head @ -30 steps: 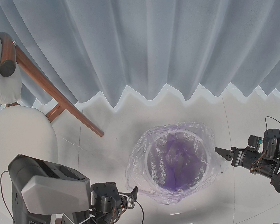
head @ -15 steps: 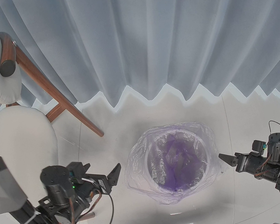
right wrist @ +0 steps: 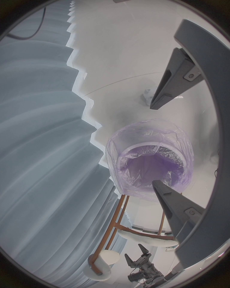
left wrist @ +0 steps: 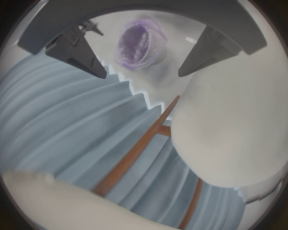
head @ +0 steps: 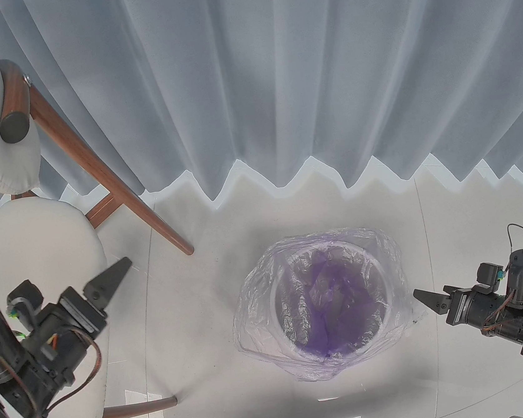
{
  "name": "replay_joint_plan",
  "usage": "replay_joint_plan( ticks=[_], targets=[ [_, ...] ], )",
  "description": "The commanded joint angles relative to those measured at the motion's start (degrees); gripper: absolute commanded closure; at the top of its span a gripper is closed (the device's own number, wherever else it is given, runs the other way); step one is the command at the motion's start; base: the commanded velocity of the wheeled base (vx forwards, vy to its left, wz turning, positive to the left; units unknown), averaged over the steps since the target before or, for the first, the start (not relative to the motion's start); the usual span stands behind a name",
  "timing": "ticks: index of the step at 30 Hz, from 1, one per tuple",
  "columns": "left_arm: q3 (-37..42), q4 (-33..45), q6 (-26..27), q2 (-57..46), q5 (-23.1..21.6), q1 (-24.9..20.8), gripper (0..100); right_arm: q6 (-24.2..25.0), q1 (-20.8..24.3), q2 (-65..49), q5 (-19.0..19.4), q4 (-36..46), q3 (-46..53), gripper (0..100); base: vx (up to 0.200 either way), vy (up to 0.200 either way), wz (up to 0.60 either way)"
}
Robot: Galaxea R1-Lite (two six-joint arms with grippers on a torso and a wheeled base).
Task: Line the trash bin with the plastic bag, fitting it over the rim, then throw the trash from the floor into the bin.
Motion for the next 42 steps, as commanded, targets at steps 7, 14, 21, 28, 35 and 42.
replay_joint_plan(
  ticks=[7,14,21,28,35,42],
  targets=[
    [-5.3,24.8,-33.0,-23.4,0.3,-3.1,0,-0.5,0.0,-1.8,0.0,-0.8,0.7,0,0.0,0.0,0.0],
    [-1.3,29.2,-50.7,-25.5,-1.8,-4.6,0,-0.3,0.0,-0.6,-0.1,-0.8,0.5,0,0.0,0.0,0.0],
    [7.8,22.9,-52.1,-28.9,-15.8,-4.1,0,-1.0,0.0,3.7,-0.1,-0.8,-2.7,0,0.0,0.0,0.0],
    [15.1,13.6,-40.9,-29.4,-20.1,-4.1,0,-7.3,-0.7,9.6,0.3,-0.8,-13.0,0,0.0,0.0,0.0],
    [15.9,12.8,-26.4,-25.5,-24.4,-2.5,0,-6.2,-1.2,15.0,0.3,-0.6,-22.4,0,0.0,0.0,0.0],
    [8.8,12.6,-12.2,-16.2,-31.8,-0.4,0,-3.6,-1.8,18.7,0.3,-0.3,-28.5,0,0.0,0.0,0.0]
  ],
)
